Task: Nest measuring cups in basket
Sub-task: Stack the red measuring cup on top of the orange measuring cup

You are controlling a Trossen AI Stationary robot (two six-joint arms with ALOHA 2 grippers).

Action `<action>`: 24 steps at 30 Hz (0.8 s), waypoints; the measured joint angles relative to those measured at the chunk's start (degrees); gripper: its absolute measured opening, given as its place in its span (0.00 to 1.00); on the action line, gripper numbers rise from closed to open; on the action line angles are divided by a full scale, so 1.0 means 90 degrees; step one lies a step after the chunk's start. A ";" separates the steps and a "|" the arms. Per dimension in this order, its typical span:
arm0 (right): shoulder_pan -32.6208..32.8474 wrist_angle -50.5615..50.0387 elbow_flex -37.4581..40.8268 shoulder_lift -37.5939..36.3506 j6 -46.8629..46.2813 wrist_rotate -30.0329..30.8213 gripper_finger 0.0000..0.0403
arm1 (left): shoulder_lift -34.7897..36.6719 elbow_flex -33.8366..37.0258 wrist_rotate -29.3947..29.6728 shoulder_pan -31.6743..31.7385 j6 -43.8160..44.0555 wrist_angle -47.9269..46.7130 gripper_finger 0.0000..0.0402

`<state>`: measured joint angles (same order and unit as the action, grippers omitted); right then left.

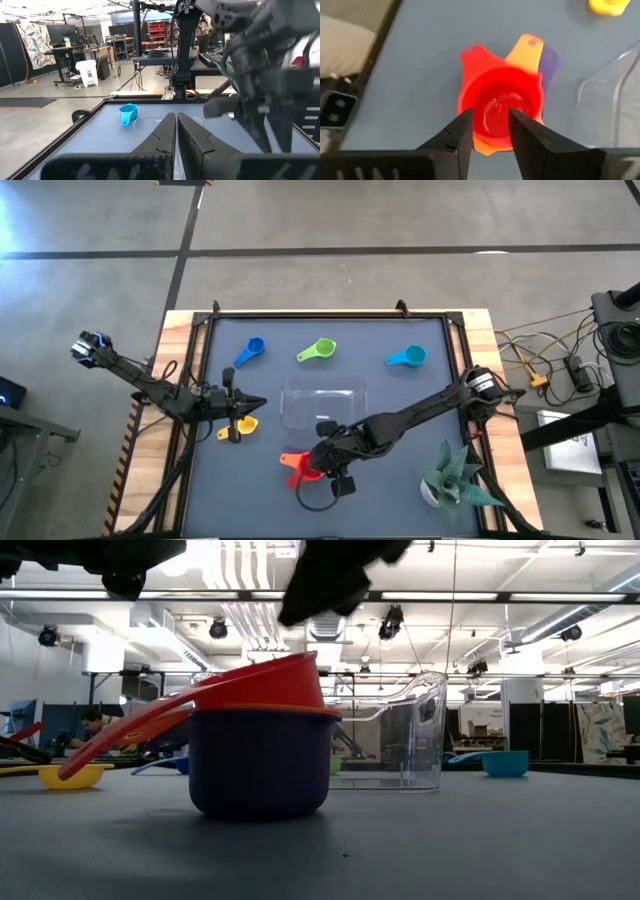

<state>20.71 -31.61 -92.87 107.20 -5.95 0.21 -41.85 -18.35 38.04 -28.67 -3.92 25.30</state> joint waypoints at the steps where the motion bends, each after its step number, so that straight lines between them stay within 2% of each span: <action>1: 0.0000 0.0004 -0.0023 -0.0086 0.0044 0.0004 0.30 | -0.0002 0.0000 -0.0002 0.0000 0.0000 -0.0001 0.00; 8: -0.0037 -0.0168 0.0111 -0.0911 0.0167 0.0529 0.32 | -0.0006 0.0000 -0.0004 0.0000 0.0000 -0.0023 0.00; 15: -0.0039 0.0336 0.0613 -0.0683 0.0264 0.0294 0.26 | -0.0009 0.0000 -0.0004 0.0000 0.0000 -0.0023 0.00; 18: -0.0034 0.1182 0.1109 -0.0629 0.0093 -0.0001 0.21 | -0.0010 0.0000 -0.0007 0.0000 0.0009 -0.0027 0.00; 24: 0.0046 0.3776 0.2594 -0.0951 -0.0190 -0.0020 0.06 | -0.0011 0.0000 -0.0009 0.0000 0.0022 -0.0077 0.00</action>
<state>21.12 2.38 -69.52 98.64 -7.65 0.03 -41.95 -18.35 37.95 -28.67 -3.73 24.60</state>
